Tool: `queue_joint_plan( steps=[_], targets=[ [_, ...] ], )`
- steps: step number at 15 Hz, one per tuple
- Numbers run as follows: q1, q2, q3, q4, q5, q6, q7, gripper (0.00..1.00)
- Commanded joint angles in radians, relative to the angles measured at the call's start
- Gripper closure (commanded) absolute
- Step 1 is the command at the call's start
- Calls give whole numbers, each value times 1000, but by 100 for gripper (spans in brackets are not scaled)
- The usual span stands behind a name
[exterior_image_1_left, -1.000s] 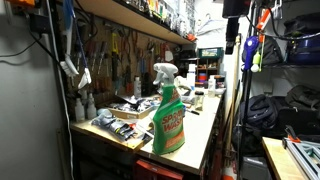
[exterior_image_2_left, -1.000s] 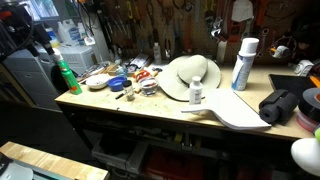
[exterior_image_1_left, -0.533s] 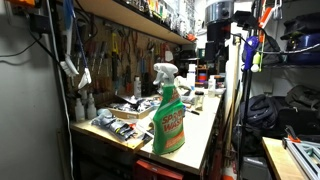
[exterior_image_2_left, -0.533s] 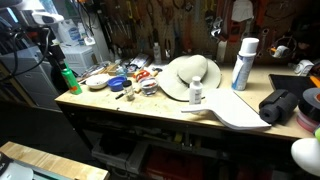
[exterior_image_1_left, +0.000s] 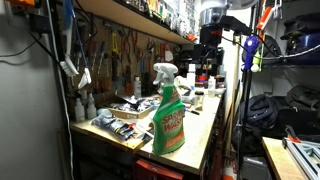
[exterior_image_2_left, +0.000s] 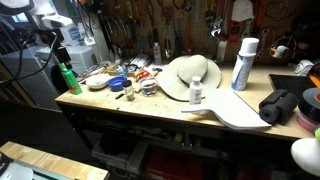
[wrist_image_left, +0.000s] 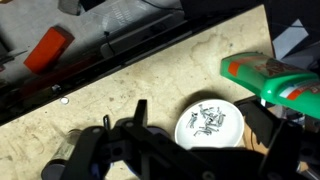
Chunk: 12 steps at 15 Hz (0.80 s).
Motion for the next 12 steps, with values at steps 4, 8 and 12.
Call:
queue_joint_plan(
  steps=[4,8,12],
  targets=[
    [-24,131,-29,-44,212,274,93,0],
    [-23,223,-17,-62,271,374,170,0],
    [-24,247,-22,-56,243,360,168,0]
  ],
)
